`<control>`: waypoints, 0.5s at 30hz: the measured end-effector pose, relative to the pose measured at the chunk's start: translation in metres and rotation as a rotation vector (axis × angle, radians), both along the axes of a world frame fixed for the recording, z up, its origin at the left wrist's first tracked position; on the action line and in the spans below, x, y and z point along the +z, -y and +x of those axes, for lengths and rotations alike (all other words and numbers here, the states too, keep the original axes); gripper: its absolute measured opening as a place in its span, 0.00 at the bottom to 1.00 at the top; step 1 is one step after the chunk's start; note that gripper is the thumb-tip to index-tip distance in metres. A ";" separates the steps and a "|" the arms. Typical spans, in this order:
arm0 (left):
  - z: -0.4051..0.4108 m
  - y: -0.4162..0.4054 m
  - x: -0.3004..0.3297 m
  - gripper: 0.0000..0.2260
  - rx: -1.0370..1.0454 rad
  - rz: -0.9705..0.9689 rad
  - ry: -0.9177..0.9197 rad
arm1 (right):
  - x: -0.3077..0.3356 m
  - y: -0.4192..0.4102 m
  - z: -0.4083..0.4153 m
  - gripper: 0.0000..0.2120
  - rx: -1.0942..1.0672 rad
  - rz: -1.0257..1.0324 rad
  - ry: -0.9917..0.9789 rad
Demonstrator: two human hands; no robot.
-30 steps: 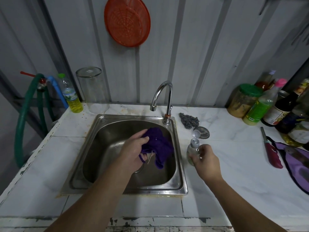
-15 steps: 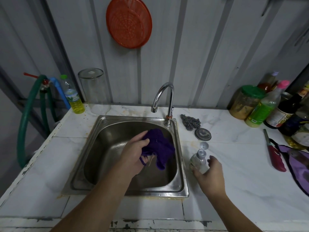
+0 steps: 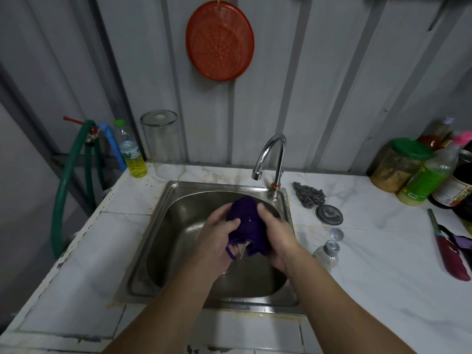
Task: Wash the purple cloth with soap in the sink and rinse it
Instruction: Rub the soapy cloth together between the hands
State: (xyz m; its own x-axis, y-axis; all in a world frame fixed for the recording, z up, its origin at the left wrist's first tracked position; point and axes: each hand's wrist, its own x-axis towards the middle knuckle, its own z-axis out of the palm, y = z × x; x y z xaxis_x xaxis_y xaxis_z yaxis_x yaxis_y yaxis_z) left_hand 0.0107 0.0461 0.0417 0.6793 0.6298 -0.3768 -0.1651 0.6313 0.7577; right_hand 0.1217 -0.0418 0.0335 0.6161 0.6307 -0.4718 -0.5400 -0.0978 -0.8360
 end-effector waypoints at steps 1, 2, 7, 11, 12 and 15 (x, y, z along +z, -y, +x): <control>-0.001 -0.004 -0.001 0.25 0.003 0.017 -0.022 | -0.002 -0.007 0.002 0.23 -0.037 -0.025 0.039; -0.003 -0.009 -0.002 0.28 -0.010 0.064 -0.072 | -0.005 -0.013 0.003 0.20 -0.075 -0.059 0.107; -0.005 -0.028 -0.002 0.13 -0.112 0.247 -0.321 | -0.019 -0.027 0.006 0.07 -0.109 -0.109 0.625; 0.009 -0.034 -0.012 0.10 -0.035 0.805 -0.611 | -0.021 -0.031 -0.009 0.06 -0.105 -0.023 0.772; 0.014 -0.033 -0.015 0.10 0.018 0.913 -0.629 | -0.021 -0.033 -0.014 0.07 -0.117 -0.006 0.770; 0.028 -0.034 -0.015 0.12 0.106 0.807 -0.561 | -0.019 -0.034 -0.030 0.07 -0.197 0.046 0.788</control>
